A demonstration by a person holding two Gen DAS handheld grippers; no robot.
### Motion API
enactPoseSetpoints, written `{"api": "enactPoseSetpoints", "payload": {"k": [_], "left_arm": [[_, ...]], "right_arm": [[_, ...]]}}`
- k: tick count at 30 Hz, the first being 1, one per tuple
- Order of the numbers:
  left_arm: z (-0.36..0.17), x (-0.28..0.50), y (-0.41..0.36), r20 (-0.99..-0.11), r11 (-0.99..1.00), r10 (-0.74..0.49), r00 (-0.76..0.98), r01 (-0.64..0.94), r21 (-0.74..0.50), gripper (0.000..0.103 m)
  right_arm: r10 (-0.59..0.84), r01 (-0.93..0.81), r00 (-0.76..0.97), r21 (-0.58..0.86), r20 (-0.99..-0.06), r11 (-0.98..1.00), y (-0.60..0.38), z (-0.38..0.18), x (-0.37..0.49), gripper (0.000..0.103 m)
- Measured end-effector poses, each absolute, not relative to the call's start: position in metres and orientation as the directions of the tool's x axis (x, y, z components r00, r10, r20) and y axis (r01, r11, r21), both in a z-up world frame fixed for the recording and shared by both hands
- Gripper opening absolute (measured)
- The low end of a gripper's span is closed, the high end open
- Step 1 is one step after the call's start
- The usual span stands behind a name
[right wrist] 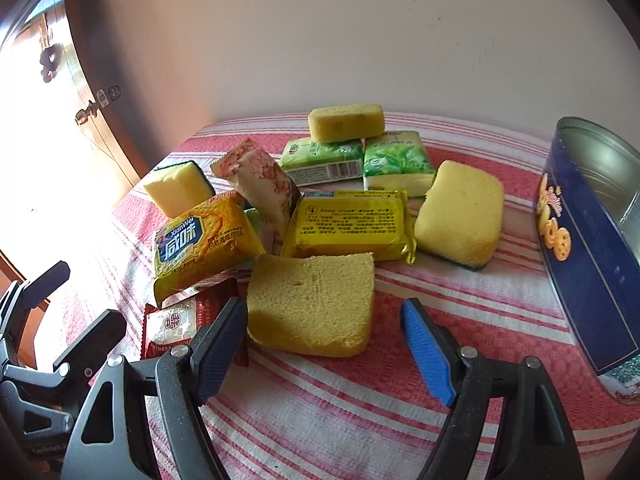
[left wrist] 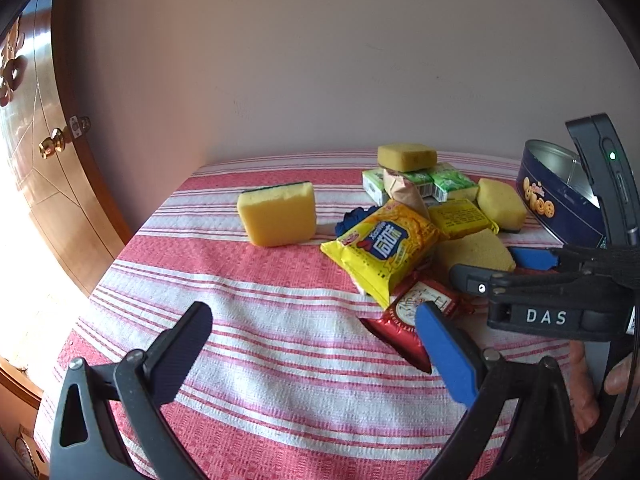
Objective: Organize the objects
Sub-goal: 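Grasp the red snack packet with left tool while right tool grasps a yellow sponge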
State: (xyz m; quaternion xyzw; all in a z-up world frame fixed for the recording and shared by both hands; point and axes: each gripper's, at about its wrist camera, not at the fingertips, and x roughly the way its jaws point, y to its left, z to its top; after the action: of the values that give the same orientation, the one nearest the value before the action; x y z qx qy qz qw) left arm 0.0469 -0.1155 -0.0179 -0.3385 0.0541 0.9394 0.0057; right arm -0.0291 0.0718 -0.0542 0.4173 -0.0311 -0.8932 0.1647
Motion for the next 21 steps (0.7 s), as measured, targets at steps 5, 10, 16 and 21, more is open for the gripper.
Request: {"api": "enactPoseSetpoints", "payload": {"k": [5,10,16,21], "left_arm": [[-0.025,0.038,-0.100,-0.671,-0.990,0.016,-0.742,-0.107,0.094,0.103],[-0.034,0.024,-0.083,-0.717,-0.986,0.068,-0.694,-0.158,0.060,0.102],[-0.053,0.003,-0.072,-0.793,-0.983,0.080,-0.604,-0.179,0.037,0.091],[-0.053,-0.001,-0.071,-0.791,-0.986,0.113,-0.601,-0.169,-0.013,0.074]], "right_arm": [[-0.338,0.288,-0.594,0.199,-0.730,-0.937,0.075,-0.055,-0.025,0.060],[-0.320,0.275,-0.639,0.181,-0.699,-0.944,0.099,-0.042,-0.012,0.058],[-0.281,0.230,-0.727,0.163,-0.627,-0.959,0.126,-0.016,-0.004,0.058],[-0.269,0.224,-0.737,0.151,-0.620,-0.963,0.126,-0.014,-0.001,0.058]]}}
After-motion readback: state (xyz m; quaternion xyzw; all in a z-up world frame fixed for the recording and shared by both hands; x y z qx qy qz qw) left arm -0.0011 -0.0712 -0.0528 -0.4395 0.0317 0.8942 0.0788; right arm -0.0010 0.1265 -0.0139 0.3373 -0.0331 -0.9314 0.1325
